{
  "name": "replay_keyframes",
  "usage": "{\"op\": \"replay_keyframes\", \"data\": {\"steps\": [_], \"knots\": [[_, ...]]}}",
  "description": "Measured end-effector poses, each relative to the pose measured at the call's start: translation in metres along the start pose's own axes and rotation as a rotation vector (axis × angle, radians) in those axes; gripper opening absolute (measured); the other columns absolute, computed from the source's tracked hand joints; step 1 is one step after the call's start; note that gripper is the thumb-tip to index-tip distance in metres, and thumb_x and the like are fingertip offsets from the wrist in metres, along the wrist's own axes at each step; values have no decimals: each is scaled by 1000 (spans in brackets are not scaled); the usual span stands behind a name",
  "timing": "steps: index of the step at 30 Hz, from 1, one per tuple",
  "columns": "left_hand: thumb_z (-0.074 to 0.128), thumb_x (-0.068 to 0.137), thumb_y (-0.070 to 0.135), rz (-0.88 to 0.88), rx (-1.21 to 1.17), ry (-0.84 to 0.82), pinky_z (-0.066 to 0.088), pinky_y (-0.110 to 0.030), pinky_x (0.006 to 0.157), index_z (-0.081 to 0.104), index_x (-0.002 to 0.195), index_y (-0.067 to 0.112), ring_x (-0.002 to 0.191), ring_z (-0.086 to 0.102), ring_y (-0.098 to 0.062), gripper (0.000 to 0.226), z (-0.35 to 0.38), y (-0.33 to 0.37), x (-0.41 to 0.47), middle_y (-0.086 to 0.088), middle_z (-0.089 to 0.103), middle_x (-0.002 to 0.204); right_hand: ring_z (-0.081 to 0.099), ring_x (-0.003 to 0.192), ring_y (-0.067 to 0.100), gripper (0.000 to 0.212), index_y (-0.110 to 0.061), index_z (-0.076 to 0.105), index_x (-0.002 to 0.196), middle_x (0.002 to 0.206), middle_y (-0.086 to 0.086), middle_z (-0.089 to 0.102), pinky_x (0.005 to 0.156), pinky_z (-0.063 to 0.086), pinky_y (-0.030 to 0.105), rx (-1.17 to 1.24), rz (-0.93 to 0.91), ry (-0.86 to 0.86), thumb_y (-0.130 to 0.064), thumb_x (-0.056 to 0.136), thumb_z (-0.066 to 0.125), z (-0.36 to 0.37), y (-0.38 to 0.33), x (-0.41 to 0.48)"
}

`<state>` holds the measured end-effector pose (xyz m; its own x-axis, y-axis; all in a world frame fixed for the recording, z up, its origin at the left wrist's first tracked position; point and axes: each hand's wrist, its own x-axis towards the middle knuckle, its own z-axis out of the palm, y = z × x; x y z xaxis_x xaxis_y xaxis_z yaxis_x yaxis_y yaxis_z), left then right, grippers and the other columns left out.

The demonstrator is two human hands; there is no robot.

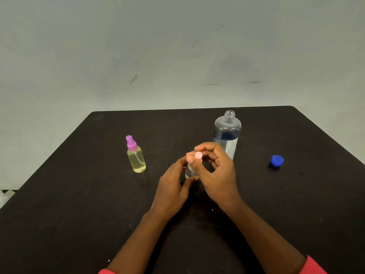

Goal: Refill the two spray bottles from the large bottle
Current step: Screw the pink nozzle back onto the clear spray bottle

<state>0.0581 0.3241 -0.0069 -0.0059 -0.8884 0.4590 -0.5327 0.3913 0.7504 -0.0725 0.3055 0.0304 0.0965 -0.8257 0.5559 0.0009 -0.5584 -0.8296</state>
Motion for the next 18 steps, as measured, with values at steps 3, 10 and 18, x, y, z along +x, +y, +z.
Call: {"op": "replay_keyframes", "data": {"steps": [3,10,18], "knots": [[69,83,6,6,1,19,48,-21,94,49,129,25,109,58,0,53,-1,0,0,10,61,119,68,97,17,20,-13,66,107,98,-5,71,85,55,33,-17,-66,-23,-24,91,60,1,1,0],[69,83,10,29,46,-27,45,-16,95,49,133,21,113,55,0,54,1,-1,0,10,60,123,68,83,18,14,-14,61,85,81,-5,68,75,57,32,-56,25,77,-19,84,73,1,1,-1],[68,84,4,9,10,23,44,-11,90,44,128,33,108,57,4,58,-3,1,0,20,57,115,65,102,16,19,-9,65,109,103,-4,69,87,53,29,-66,-57,-72,-15,92,60,3,2,-1]]}}
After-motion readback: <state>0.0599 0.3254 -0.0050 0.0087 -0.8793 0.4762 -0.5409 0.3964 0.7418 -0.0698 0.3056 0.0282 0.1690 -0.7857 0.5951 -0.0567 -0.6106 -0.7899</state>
